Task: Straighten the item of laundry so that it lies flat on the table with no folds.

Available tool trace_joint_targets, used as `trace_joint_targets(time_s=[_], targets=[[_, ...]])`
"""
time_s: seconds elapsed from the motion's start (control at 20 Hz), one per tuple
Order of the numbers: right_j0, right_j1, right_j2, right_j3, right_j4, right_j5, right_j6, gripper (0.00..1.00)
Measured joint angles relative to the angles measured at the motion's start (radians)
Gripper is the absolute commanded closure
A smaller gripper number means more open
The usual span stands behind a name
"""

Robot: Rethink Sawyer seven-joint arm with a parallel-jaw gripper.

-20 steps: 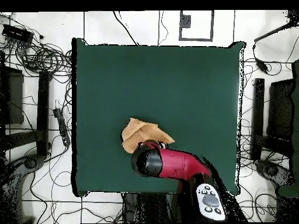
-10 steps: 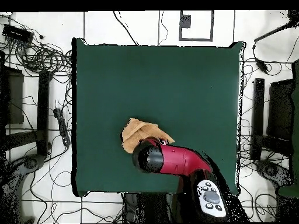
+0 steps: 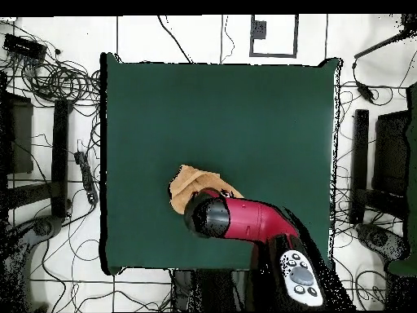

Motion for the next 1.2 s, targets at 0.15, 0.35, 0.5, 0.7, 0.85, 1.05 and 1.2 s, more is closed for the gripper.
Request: trace_joint_targets(time_s=[0.15,0.35,0.5,0.7,0.85,1.05,1.2], targets=[[-0.033,-0.027,0.047,0.000,-0.009,0.027,0.000,0.00],[-0.064,-0.051,0.091,0.000,-0.038,0.056,0.000,0.00],[-0.076,-0.058,0.114,-0.001,-0.066,0.072,0.000,0.00],[-0.083,-0.064,0.147,-0.001,-0.101,0.093,0.000,0.00],[-0.090,-0.064,0.169,-0.001,-0.116,0.105,0.000,0.00],[-0.097,-0.064,0.186,-0.001,-0.135,0.120,0.000,0.00],[-0.111,-0.064,0.206,-0.001,-0.151,0.138,0.000,0.00]])
